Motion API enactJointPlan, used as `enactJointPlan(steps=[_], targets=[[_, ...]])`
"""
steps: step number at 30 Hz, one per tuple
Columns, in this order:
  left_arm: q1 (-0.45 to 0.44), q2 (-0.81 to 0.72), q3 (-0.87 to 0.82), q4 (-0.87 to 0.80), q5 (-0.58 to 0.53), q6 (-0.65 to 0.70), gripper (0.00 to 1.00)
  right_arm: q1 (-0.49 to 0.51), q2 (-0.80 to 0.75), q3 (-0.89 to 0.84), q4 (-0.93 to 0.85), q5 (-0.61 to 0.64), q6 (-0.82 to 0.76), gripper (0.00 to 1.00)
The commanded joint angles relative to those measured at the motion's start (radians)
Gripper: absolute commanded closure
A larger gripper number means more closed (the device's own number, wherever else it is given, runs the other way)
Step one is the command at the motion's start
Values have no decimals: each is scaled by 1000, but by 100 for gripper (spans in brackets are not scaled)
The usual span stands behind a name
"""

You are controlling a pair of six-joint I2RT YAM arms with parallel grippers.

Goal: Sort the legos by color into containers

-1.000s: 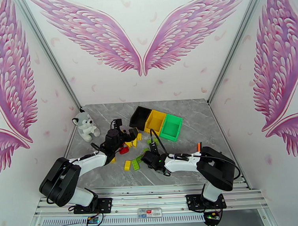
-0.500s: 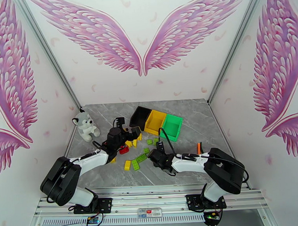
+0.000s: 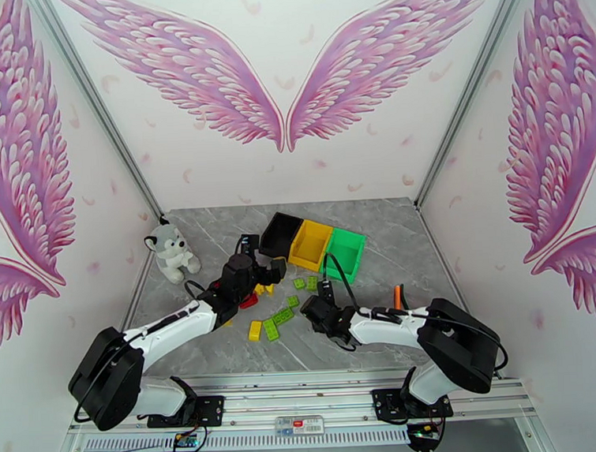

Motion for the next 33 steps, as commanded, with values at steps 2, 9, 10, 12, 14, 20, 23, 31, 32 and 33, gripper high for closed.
enactJointPlan(steps=[2, 9, 10, 12, 14, 20, 23, 31, 32, 33], targets=[[-20, -56, 50, -100, -48, 58, 1, -44, -69, -1, -7, -2, -38, 64], [-56, -88, 72, -169, -103, 104, 1, -236, -207, 60, -33, 0, -126, 60], [-60, -91, 75, -174, -106, 110, 1, -265, -211, 73, -33, 0, -135, 60], [-74, -95, 81, -184, -107, 127, 1, -326, -204, 112, -28, -6, -154, 60], [-91, -100, 85, -191, -113, 147, 1, -376, -174, 161, -25, -23, -166, 60], [-126, -103, 78, -167, -120, 203, 1, -473, -10, 352, -45, -65, -186, 60], [-145, -112, 54, -129, -134, 237, 1, -501, 82, 446, -72, -92, -193, 49], [-149, -142, 41, -184, -190, 163, 1, -506, 150, 521, -76, -127, -205, 19], [-149, -146, 35, -185, -186, 155, 1, -505, 137, 509, -63, -142, -206, 19], [-149, -153, 25, -182, -183, 146, 1, -498, 122, 493, -47, -160, -211, 18]])
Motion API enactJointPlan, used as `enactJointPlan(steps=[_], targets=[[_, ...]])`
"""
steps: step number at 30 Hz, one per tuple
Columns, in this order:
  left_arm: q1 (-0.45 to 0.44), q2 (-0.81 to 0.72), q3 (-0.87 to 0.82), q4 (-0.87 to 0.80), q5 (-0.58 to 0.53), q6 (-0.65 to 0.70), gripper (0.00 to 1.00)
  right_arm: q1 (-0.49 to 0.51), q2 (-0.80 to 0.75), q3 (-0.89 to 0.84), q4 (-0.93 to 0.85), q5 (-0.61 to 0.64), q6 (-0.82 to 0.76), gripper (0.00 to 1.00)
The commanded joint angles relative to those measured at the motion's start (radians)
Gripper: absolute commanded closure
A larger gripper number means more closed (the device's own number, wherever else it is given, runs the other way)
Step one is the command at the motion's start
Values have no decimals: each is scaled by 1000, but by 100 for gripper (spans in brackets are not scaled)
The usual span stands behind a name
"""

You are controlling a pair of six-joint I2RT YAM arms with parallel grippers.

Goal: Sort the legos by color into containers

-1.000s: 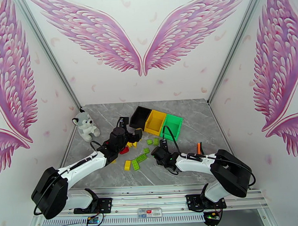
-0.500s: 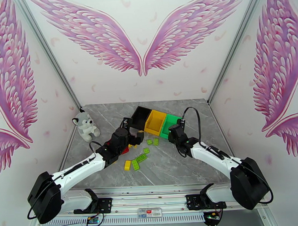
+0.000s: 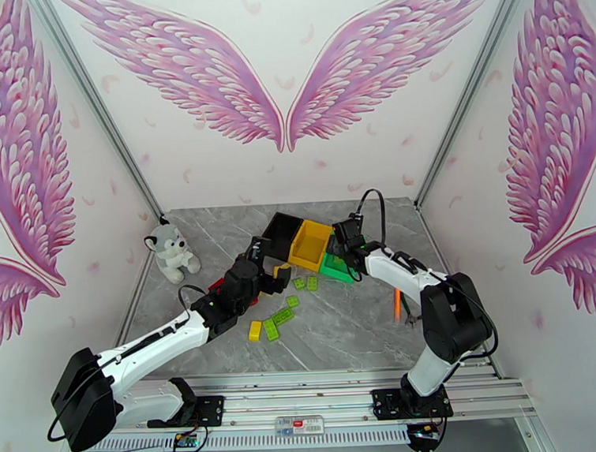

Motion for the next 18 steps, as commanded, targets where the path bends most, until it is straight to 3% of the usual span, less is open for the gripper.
enactJointPlan(steps=[1, 12, 18], targets=[[-3, -42, -32, -19, -18, -41, 1, 21, -46, -21, 27, -60, -23, 18], [18, -227, -183, -30, -85, -90, 1, 304, -141, -162, 89, -19, -84, 17], [109, -343, -289, -13, -50, -147, 1, 463, -138, -207, 82, -32, -88, 20]])
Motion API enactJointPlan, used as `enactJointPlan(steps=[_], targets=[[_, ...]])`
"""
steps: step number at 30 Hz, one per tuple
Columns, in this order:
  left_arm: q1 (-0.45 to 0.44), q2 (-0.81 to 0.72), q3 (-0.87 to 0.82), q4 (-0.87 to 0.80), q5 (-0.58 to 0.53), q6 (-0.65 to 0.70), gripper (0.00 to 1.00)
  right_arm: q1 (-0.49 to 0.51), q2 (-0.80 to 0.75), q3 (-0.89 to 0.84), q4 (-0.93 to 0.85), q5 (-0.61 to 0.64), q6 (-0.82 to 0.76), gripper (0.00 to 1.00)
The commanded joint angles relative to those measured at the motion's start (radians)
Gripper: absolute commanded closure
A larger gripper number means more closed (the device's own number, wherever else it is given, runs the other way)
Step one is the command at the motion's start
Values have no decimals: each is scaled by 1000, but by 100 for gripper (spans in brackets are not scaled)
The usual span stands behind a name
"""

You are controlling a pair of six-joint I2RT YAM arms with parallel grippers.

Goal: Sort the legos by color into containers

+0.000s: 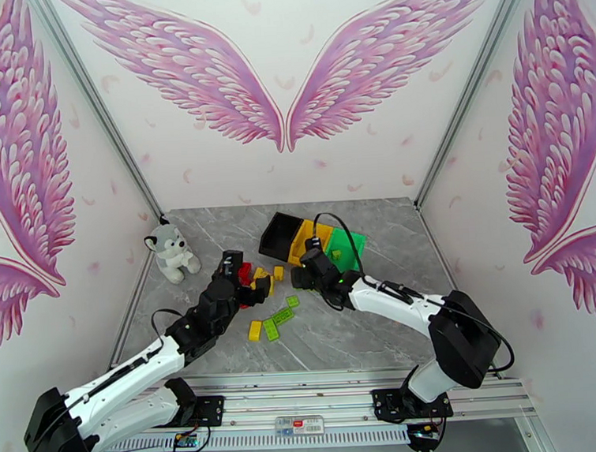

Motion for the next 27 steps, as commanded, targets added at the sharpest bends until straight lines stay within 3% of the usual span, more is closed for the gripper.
enactJointPlan(steps=[1, 6, 12, 18, 27], targets=[[66, -46, -60, 7, 33, -55, 1, 69, -12, -34, 6, -13, -19, 20], [218, -8, -96, 49, 205, -121, 1, 149, 19, -42, -11, -88, -29, 22], [311, 85, -110, 134, 299, -162, 1, 244, 65, -55, -24, -134, -1, 22], [374, 139, -131, 226, 369, -206, 1, 332, 115, -75, -3, -180, 32, 22], [419, 188, -130, 297, 439, -238, 1, 396, 228, -24, -25, -112, 94, 30]])
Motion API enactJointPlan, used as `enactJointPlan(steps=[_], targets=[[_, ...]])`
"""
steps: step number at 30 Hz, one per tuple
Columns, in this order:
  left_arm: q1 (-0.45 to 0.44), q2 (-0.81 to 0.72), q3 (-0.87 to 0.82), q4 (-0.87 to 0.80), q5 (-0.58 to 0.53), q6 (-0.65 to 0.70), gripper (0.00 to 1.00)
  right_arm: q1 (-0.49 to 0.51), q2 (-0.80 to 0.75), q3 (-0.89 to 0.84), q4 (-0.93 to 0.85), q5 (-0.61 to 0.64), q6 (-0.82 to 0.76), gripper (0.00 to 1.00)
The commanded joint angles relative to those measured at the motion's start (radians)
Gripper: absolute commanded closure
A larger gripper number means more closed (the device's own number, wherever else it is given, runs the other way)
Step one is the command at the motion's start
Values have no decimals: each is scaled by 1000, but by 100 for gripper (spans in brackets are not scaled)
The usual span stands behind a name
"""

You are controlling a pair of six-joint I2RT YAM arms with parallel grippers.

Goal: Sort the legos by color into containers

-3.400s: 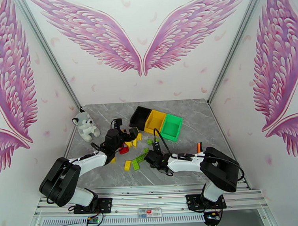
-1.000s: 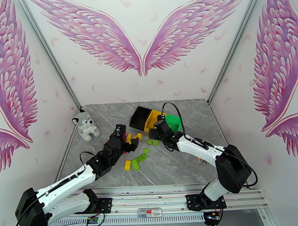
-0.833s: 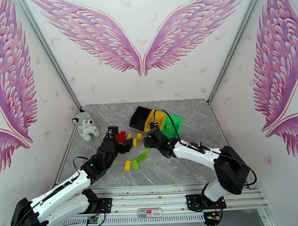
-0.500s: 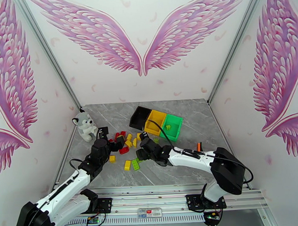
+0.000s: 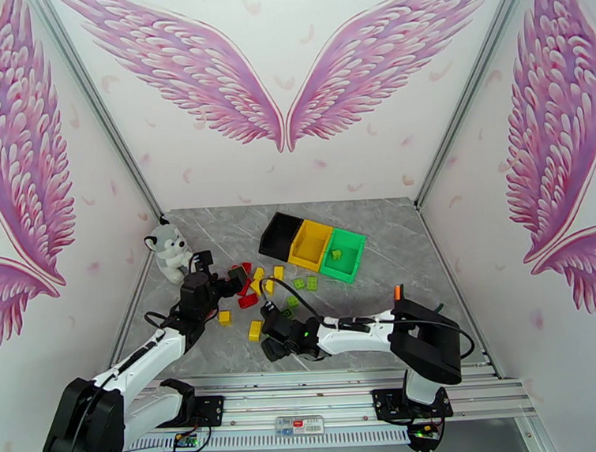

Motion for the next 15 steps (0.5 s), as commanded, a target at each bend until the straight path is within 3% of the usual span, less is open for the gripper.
enactJointPlan(steps=[1, 11, 15], targets=[[10, 11, -10, 49, 43, -16, 1, 7, 42, 39, -23, 48, 45, 31], [18, 16, -8, 58, 59, -16, 1, 10, 112, 98, -55, 174, 75, 45], [18, 15, -9, 60, 63, -18, 1, 10, 128, 111, -66, 211, 78, 57]])
